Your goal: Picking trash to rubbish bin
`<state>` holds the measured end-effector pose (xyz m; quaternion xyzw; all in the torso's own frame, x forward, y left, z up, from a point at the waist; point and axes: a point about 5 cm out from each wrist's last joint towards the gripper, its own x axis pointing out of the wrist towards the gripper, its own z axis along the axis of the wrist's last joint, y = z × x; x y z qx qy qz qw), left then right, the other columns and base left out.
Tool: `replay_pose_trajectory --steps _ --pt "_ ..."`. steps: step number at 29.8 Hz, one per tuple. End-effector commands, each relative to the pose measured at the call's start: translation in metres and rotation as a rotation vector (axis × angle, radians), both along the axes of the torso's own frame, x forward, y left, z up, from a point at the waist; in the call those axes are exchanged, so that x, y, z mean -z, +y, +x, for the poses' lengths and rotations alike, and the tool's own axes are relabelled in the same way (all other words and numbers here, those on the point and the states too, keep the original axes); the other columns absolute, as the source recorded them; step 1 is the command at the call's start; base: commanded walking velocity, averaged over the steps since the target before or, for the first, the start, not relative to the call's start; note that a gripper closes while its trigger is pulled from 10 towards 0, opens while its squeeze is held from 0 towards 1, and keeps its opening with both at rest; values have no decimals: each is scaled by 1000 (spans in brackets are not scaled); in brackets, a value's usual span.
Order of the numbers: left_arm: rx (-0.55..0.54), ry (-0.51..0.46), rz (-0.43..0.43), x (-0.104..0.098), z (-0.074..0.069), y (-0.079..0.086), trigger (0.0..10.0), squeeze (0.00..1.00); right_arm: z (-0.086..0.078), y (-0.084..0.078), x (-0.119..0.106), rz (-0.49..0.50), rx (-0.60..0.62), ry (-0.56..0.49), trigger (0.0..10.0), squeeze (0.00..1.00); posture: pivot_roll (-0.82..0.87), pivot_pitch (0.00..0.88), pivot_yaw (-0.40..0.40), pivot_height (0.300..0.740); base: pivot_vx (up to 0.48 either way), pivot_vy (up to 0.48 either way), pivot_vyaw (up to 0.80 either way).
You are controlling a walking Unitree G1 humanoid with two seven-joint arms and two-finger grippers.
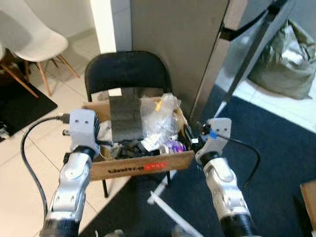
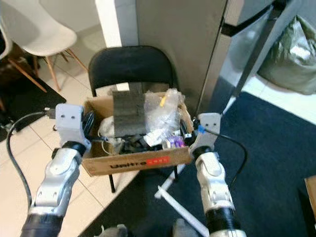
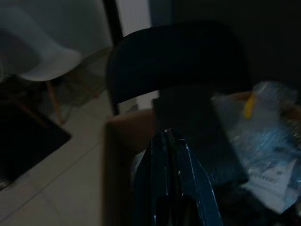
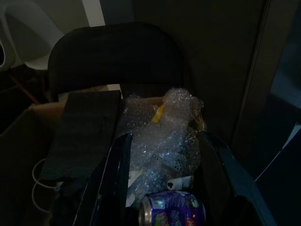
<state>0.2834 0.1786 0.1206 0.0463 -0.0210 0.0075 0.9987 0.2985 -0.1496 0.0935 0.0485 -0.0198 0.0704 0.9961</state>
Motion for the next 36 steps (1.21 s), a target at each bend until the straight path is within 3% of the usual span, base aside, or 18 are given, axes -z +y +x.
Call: replay_pose_trajectory --steps 1,7,9,11,15,22,25,36 --pt "11 3 -5 2 -1 -1 10000 0 1 -3 2 -21 12 12 10000 0 19 20 3 740 0 0 0" --pt "14 5 -9 3 -2 -2 10000 0 6 -2 -3 -26 -18 -3 10000 0 20 22 1 740 0 0 0" --pt "14 5 -9 3 -2 -2 10000 0 7 0 -4 -42 -33 -11 10000 0 20 22 1 740 0 0 0" --pt "11 9 -8 5 -2 -2 10000 0 9 -2 -5 -121 -52 -37 10000 0 21 28 4 740 0 0 0" --pt "18 16 -9 6 -1 -2 10000 0 16 -9 -9 -142 -38 -51 10000 0 20 30 8 740 0 0 0" --pt "41 20 -3 7 0 -6 10000 0 23 -12 -14 -191 -117 -50 10000 0 15 37 3 740 0 0 0" --pt "30 19 0 7 -2 -4 10000 0 21 -10 -9 -165 -111 -23 10000 0 17 38 0 740 0 0 0" --pt "34 29 9 9 -3 -3 10000 0 8 -10 19 -87 -38 85 10000 0 17 48 10 740 0 0 -781"
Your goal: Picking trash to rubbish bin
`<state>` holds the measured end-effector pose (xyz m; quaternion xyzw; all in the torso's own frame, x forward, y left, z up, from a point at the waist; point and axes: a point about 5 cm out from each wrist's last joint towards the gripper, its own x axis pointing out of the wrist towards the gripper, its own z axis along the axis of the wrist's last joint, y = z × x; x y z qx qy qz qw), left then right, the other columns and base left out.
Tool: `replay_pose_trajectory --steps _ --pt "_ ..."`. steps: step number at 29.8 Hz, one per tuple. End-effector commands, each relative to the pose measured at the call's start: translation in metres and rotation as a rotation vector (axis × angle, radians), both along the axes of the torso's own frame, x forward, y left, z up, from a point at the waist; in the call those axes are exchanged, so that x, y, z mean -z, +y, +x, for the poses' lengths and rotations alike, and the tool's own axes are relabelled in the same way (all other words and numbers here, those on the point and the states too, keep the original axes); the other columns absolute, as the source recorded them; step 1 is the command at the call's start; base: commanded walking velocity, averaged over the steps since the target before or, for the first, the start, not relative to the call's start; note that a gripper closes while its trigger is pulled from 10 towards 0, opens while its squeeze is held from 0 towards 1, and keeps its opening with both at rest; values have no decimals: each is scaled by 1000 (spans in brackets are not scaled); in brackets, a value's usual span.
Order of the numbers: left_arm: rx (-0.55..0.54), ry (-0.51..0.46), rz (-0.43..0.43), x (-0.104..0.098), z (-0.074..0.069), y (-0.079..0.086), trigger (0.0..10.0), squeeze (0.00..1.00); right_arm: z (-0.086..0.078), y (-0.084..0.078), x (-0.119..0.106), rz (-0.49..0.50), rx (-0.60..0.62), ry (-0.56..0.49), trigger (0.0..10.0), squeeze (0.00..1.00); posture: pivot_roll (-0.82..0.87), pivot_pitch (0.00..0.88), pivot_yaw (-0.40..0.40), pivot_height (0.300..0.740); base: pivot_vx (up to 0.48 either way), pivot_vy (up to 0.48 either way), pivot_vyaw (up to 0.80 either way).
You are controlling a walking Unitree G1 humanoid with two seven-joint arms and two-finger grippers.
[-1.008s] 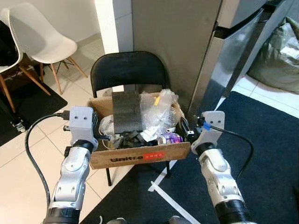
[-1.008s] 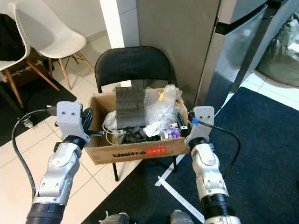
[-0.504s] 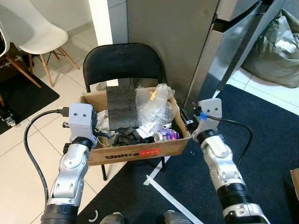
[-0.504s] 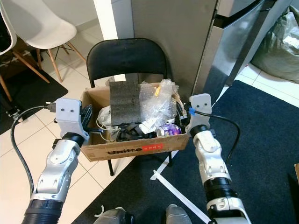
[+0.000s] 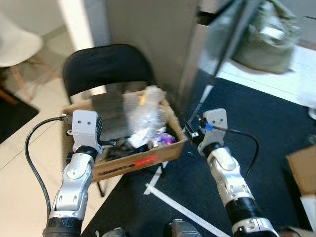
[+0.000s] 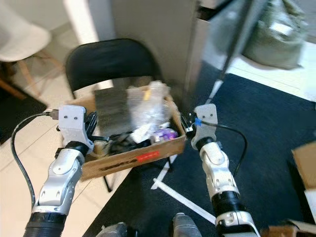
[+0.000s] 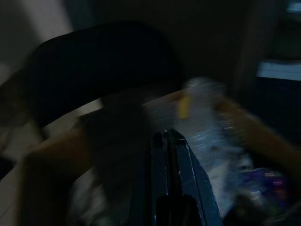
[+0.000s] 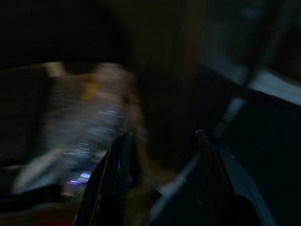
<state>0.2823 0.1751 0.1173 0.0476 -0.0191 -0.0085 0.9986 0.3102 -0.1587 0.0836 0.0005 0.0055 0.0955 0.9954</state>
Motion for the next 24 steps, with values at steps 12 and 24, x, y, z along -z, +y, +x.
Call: replay_pose_trajectory --steps 12,24 --pt "4 43 16 9 0 3 10000 0 -13 -28 24 68 189 134 10000 0 15 54 18 740 0 0 -800" --pt "-4 47 23 7 5 5 10000 0 -14 -27 25 67 215 147 10000 0 18 61 23 740 0 0 -800"
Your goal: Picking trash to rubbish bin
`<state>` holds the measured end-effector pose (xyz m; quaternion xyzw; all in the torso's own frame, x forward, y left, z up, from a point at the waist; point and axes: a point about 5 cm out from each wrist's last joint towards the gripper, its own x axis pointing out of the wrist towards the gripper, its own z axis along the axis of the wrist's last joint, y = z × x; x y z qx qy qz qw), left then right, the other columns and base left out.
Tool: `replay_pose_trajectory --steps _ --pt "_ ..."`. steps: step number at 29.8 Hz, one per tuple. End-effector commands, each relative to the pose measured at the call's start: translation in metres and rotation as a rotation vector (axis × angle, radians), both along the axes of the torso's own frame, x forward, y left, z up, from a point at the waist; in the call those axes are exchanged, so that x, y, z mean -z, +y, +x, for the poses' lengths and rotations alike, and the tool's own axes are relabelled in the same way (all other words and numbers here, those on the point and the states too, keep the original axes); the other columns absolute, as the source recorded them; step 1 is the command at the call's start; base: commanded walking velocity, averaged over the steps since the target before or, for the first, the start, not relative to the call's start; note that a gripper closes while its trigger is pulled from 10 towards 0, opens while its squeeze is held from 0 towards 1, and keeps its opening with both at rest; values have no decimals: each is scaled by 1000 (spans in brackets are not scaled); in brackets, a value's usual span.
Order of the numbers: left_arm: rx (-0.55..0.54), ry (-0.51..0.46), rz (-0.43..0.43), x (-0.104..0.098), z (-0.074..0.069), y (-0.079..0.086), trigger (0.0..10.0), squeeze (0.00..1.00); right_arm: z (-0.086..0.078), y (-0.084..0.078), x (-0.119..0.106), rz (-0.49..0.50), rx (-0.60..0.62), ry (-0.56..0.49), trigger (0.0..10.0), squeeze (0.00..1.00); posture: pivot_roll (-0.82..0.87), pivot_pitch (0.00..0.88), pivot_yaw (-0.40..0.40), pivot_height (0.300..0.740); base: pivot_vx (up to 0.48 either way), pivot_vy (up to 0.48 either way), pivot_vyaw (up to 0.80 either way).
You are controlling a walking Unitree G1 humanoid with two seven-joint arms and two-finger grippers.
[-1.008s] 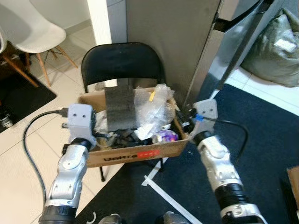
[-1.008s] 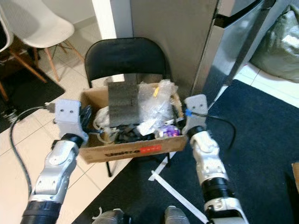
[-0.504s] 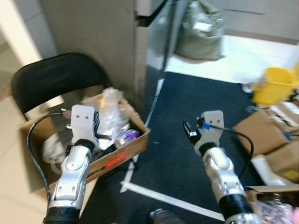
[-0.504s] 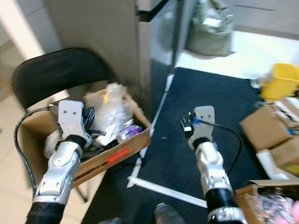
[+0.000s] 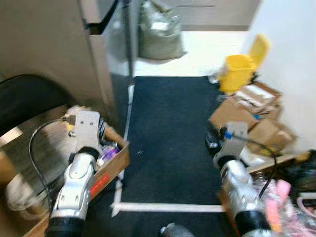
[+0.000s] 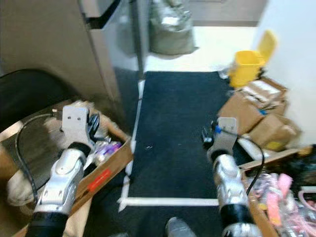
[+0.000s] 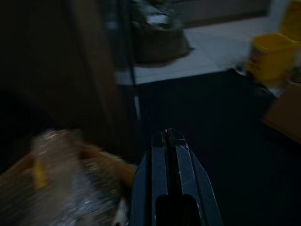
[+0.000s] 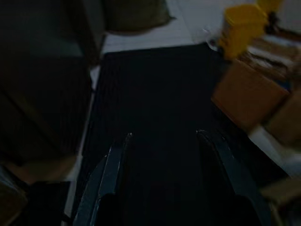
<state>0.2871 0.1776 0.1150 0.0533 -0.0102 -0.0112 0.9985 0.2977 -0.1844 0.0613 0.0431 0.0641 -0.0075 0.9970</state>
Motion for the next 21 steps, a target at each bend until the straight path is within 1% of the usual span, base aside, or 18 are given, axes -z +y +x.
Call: replay_pose_trajectory --steps 1,4,8,21 --pt "-12 31 12 5 1 3 10000 0 -3 0 5 -4 13 33 10000 0 19 55 24 740 0 0 -800" --pt "-16 51 21 7 3 2 10000 0 -4 3 8 9 25 50 10000 0 19 59 26 740 0 0 -800" --pt "-19 46 22 7 4 2 10000 0 -7 6 11 15 19 60 10000 0 17 60 27 740 0 0 -800" --pt "-11 56 23 9 3 -2 10000 0 -11 6 18 38 53 107 10000 0 20 67 23 740 0 0 -800"
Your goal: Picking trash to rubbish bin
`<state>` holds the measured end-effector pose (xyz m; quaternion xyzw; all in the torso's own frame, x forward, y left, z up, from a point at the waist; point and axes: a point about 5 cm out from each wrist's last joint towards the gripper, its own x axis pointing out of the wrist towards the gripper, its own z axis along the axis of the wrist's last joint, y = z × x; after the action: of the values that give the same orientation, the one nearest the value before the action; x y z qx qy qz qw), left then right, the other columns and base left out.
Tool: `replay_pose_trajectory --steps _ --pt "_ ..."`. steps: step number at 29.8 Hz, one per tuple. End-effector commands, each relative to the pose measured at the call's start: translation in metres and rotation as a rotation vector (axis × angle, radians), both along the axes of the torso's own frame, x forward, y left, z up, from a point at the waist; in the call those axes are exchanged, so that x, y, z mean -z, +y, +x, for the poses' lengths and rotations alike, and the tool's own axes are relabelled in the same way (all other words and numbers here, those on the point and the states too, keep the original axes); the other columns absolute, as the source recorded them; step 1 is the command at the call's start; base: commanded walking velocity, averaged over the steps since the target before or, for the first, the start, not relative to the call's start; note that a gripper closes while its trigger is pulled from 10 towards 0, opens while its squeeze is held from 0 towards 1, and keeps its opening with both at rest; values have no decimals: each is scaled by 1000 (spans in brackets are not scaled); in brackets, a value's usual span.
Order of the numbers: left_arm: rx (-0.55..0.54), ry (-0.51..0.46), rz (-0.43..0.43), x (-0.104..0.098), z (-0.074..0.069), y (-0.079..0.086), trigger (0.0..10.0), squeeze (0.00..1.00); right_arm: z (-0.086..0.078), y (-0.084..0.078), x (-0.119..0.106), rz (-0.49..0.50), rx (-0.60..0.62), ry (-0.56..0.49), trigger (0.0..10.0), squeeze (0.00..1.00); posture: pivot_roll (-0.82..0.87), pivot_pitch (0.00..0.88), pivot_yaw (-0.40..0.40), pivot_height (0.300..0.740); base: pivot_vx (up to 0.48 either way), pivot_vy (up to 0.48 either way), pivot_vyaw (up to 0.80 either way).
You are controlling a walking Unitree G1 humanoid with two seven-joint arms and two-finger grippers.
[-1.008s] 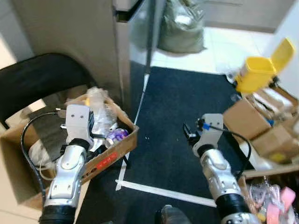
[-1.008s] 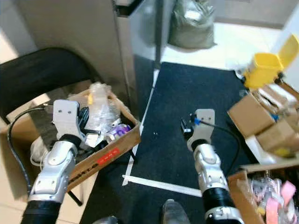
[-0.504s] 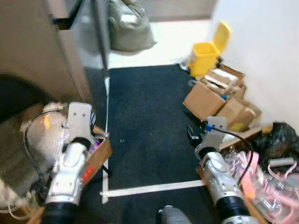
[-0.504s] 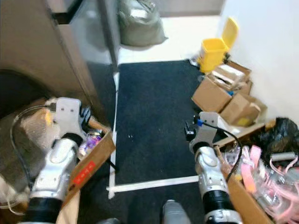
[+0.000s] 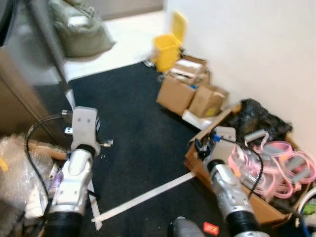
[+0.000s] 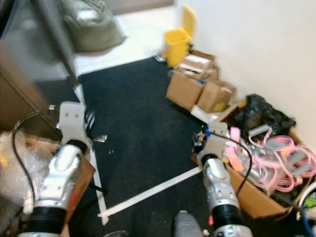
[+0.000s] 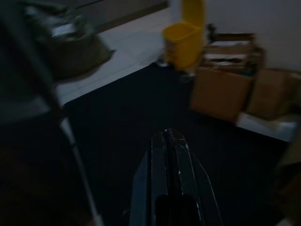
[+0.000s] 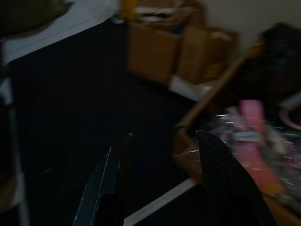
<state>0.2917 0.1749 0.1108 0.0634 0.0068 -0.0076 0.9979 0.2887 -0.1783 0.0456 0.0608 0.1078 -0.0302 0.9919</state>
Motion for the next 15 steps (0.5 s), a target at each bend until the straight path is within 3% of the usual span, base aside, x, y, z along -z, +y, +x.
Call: replay_pose_trajectory --steps 1,15 --pt "-1 23 3 5 -2 0 10000 0 -3 0 3 6 10 21 10000 0 20 69 23 740 0 0 -800" --pt "8 24 11 6 -3 0 10000 0 -11 2 6 4 22 34 10000 0 18 67 30 740 0 0 -800"
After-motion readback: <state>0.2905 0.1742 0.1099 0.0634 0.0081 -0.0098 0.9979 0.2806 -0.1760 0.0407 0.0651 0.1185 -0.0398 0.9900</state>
